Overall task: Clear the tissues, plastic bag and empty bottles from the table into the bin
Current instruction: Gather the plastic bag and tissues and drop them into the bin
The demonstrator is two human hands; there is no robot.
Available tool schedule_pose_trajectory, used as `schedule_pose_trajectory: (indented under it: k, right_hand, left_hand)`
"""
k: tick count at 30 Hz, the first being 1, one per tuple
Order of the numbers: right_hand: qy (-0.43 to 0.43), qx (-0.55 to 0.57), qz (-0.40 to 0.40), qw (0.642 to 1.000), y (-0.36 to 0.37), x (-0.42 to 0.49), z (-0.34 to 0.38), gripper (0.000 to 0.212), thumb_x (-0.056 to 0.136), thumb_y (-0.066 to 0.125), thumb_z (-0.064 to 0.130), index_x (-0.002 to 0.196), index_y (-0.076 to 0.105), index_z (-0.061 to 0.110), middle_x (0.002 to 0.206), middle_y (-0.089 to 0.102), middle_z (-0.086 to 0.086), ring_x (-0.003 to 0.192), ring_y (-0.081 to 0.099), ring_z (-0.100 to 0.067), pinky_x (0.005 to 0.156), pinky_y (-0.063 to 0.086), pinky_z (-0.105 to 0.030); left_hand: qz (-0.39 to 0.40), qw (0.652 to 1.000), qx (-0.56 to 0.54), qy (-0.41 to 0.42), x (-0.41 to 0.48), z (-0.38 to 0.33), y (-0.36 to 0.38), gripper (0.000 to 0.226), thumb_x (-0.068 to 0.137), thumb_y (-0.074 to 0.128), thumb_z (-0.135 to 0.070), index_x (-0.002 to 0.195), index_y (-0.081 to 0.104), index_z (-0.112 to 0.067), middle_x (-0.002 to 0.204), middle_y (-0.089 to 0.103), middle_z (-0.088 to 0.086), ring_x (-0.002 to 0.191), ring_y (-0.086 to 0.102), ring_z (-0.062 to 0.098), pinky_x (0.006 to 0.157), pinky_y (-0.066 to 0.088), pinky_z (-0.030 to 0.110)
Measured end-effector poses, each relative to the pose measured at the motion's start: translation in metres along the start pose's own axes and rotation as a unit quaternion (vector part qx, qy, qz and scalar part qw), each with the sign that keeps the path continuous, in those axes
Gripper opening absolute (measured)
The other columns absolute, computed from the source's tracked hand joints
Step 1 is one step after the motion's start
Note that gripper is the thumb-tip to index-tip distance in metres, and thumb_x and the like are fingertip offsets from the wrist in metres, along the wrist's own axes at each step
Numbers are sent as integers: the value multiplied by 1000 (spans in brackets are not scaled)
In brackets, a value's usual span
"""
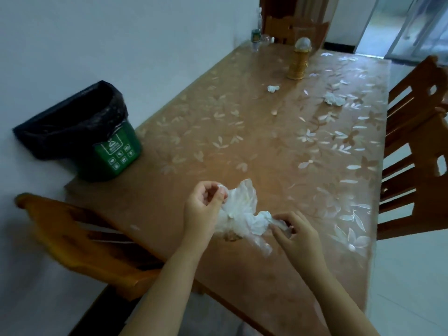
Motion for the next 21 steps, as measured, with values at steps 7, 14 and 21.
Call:
schedule_pose_trajectory:
  k: [7,14,21]
  right_hand:
    - [-67,41,39,996,45,19,78,25,72,74,6,81,62,26,77,59,9,80,54,-1,64,40,-9]
    - [-121,77,63,988,103,30,166,27,74,72,6,81,61,29,79,60,11,78,55,-4,64,42,-13]
    - [-150,96,67,982,171,14,245,33,74,72,6,80,58,36,81,60,11,80,55,-4,64,41,-11]
  left_hand:
    - [-77,994,-40,63,4,-34,-88,9,86,58,-3,83,60,-12,75,65,-2,70,61,1,67,48,14]
    - [-141,984,-56,98,19,-57,-186,11,87,56,-5,81,60,-14,76,64,2,71,61,6,68,48,17]
    - [-191,970,-87,122,28,-63,-285,18,85,56,3,76,57,-13,73,62,8,67,59,7,64,46,13]
Point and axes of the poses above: each hand's wrist, its own x-axis towards the middle knuckle, its own y-axis out of the palm, z = x × y, the point moved 1 cm from there along x, towards the middle knuckle
